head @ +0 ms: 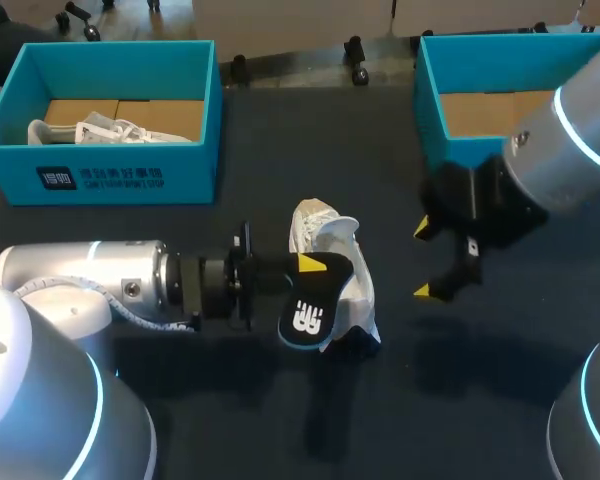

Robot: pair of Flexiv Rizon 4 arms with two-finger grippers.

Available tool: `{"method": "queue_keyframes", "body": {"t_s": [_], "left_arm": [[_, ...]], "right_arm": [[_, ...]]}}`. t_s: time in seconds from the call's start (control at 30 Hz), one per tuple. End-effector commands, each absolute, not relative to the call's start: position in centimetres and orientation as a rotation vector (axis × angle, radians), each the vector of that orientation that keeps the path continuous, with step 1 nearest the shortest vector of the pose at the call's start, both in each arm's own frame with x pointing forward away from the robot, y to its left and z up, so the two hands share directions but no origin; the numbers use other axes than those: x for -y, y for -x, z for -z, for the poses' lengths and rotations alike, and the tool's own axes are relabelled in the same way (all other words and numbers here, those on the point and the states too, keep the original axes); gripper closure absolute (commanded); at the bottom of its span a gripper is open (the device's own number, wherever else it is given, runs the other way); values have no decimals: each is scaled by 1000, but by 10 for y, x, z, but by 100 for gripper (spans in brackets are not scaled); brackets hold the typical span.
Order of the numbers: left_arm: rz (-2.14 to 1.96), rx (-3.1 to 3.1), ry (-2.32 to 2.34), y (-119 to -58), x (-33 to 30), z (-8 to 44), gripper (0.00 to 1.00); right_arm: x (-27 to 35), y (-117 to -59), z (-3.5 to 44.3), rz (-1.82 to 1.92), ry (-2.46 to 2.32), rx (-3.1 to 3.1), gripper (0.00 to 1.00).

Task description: Take the shoe out of the shoebox, open the shoe tongue, remove and reinsert the insole, then place the shoe into the shoebox

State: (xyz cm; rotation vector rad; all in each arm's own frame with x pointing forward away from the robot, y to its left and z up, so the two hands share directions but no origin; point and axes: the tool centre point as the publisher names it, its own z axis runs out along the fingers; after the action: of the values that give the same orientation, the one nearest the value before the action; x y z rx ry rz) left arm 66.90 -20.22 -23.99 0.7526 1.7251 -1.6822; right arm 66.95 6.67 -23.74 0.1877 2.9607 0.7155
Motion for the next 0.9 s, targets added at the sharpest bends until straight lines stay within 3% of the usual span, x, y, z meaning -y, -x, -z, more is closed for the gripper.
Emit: {"method": "queue_keyframes", "body": {"t_s": [0.03, 0.57, 0.9], "left_arm": [[1678, -1726, -749, -668, 204, 240, 100], [1678, -1726, -749, -668, 204, 240, 100], [1678, -1726, -749, -668, 204, 240, 100]], "right_arm": [[-60, -669, 248, -752, -188, -2924, 0], [-58, -695, 282, -648, 17, -2961, 0], [-59, -696, 278, -623, -41, -2934, 0]]}}
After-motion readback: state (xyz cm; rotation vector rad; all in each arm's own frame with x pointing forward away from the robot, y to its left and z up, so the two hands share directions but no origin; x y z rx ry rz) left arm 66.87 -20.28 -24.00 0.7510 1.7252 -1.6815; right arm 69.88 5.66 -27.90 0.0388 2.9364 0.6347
